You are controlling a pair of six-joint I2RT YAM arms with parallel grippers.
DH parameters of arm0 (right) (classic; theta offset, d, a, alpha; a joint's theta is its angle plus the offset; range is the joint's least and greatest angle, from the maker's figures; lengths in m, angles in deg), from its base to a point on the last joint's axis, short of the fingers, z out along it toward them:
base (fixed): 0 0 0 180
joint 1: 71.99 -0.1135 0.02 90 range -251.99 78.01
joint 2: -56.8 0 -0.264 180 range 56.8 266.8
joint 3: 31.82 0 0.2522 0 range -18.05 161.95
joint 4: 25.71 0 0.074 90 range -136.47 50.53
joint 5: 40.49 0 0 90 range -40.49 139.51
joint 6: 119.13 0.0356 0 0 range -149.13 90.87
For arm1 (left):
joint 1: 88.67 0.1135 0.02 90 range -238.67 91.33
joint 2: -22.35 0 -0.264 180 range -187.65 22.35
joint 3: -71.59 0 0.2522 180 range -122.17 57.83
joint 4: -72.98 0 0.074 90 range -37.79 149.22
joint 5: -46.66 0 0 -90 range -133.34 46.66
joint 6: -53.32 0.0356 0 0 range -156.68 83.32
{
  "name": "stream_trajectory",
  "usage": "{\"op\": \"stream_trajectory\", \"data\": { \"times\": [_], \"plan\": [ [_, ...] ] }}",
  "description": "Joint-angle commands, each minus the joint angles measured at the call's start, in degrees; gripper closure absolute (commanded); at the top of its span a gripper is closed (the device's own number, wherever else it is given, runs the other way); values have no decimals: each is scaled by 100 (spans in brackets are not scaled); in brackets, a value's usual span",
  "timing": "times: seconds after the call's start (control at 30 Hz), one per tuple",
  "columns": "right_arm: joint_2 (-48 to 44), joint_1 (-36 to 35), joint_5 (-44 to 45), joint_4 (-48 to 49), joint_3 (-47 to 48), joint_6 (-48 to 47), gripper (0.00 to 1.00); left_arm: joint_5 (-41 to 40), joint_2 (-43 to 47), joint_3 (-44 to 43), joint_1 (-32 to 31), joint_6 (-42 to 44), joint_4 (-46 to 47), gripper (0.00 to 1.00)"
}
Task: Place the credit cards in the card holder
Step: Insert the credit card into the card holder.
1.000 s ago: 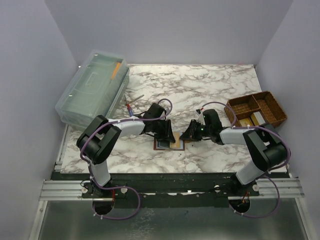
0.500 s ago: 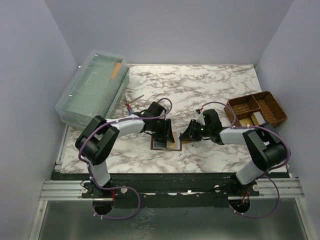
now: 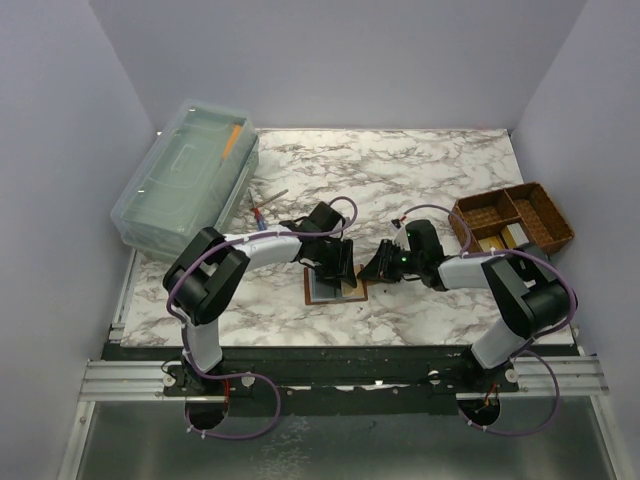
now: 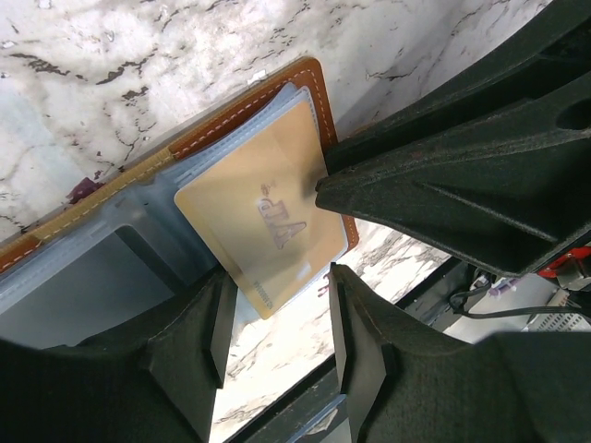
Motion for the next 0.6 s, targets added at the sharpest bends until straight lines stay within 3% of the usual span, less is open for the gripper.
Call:
{"op": "stream_trajectory", "data": {
  "times": [0.0,0.37,0.57],
  "plan": [
    [-54,-88,-100,-60,-85,-40,80,30,74,1,42,186,126,49],
    [-441,-89,122,-589,28,-330,71,-236,461,-122,154,509,-603,44],
    [-484,-85,-77,-405,2,-224,67,-226,651,-118,156,421,-608,48]
  ]
}}
